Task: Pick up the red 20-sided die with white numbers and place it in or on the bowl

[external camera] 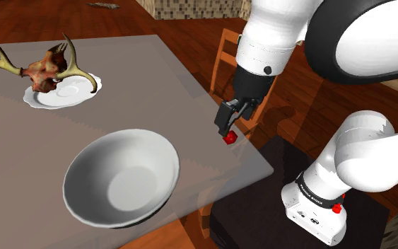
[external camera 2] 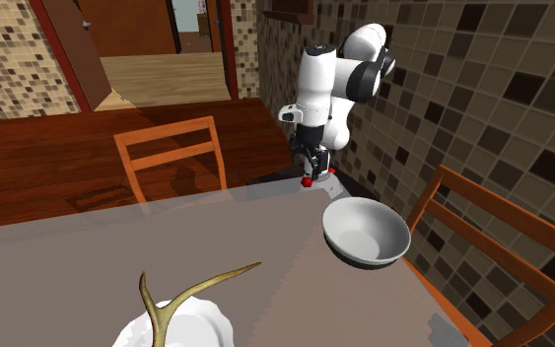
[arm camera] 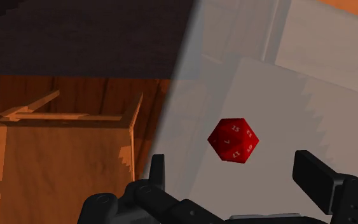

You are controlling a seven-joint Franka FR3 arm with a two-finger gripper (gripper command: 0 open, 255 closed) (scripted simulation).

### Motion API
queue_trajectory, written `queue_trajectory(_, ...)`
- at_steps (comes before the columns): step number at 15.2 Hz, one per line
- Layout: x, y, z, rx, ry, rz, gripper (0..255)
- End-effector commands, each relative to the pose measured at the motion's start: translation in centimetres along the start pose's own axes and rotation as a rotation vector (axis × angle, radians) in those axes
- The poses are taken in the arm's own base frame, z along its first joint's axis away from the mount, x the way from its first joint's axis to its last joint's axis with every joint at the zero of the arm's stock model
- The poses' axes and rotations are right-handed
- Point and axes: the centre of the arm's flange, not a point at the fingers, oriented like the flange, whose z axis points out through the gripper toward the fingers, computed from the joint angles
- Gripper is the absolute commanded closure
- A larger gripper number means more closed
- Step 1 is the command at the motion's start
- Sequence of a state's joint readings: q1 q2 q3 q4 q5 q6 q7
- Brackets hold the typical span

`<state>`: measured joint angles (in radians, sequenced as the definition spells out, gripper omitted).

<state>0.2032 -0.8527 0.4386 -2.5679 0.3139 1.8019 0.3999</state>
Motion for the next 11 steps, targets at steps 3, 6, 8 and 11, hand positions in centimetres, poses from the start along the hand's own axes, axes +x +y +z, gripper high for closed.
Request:
queue_trajectory(3, -0.7, -0.8, 1.6, -0.001, 0.011, -0.015, 0)
queue_trajectory(6, -0.6, -0.8, 3.5, -0.001, 0.011, -0.015, 0)
queue_trajectory(8, -0.6, -0.8, 3.5, -0.001, 0.011, -0.015, 0)
queue_trajectory(11, -0.6, -0.8, 3.5, -0.001, 0.011, -0.015, 0)
